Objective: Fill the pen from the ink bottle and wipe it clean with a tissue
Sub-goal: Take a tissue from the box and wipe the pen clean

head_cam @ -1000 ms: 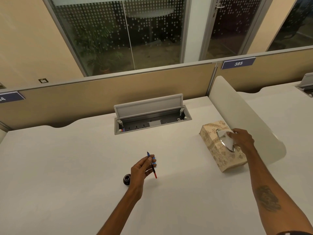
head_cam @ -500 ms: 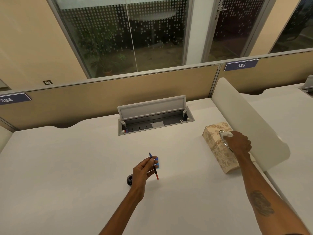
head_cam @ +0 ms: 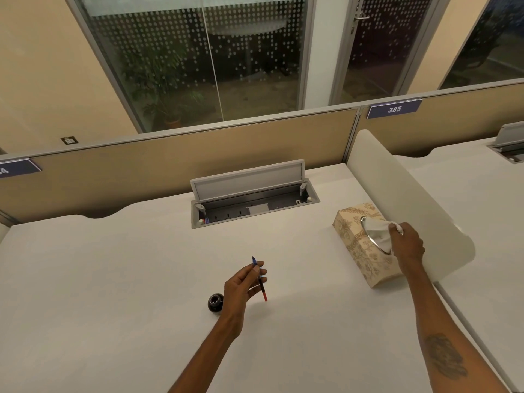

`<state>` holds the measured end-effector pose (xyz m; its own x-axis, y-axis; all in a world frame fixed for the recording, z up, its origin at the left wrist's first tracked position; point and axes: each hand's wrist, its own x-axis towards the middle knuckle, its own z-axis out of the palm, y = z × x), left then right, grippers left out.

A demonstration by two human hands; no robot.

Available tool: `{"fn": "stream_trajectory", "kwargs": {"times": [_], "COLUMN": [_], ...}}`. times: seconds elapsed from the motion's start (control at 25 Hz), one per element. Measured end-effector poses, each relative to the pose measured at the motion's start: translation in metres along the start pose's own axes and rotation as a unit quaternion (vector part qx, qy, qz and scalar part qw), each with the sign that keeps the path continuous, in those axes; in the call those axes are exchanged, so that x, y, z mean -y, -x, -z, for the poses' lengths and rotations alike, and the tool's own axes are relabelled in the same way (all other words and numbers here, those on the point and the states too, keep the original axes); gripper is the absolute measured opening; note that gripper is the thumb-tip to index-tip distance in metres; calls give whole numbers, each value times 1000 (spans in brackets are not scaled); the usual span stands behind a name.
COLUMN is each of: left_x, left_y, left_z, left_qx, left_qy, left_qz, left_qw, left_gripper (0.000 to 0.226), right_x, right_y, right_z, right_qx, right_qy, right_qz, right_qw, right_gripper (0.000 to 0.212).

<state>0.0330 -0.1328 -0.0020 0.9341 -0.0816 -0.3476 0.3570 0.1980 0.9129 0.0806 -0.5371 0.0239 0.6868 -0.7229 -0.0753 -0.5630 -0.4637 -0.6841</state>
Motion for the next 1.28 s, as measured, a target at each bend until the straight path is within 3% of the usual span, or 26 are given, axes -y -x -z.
{"fn": "stream_trajectory", "kwargs": {"times": [0.32, 0.52, 0.76, 1.04, 1.16, 1.28], "left_x": [-3, -5, -4, -3, -3, -4], "left_y": [2, 0, 5, 2, 2, 3], "left_z": [1, 1, -4, -5, -7, -7], "left_qx": [-7, -18, 5, 7, 10, 11], "left_qy": [0, -2, -2, 4, 2, 0], "left_qz": [-2, 3, 4, 8, 9, 6], "left_qw": [1000, 1000, 1000, 1000, 1000, 1000], "left_gripper": [28, 18, 19, 19, 19, 19], "right_x": [7, 8, 16, 4, 2, 2], "right_y": [5, 2, 1, -17, -13, -4], "right_z": [3, 5, 2, 25, 25, 17], "right_qx": [-50, -2, 39, 112, 113, 59], "right_qy": [-48, 61, 75, -168, -197, -187], "right_qz": [-9, -53, -51, -115, -123, -118], "right_qw": [998, 997, 995, 973, 966, 973], "right_gripper": [28, 38, 33, 27, 21, 24]}}
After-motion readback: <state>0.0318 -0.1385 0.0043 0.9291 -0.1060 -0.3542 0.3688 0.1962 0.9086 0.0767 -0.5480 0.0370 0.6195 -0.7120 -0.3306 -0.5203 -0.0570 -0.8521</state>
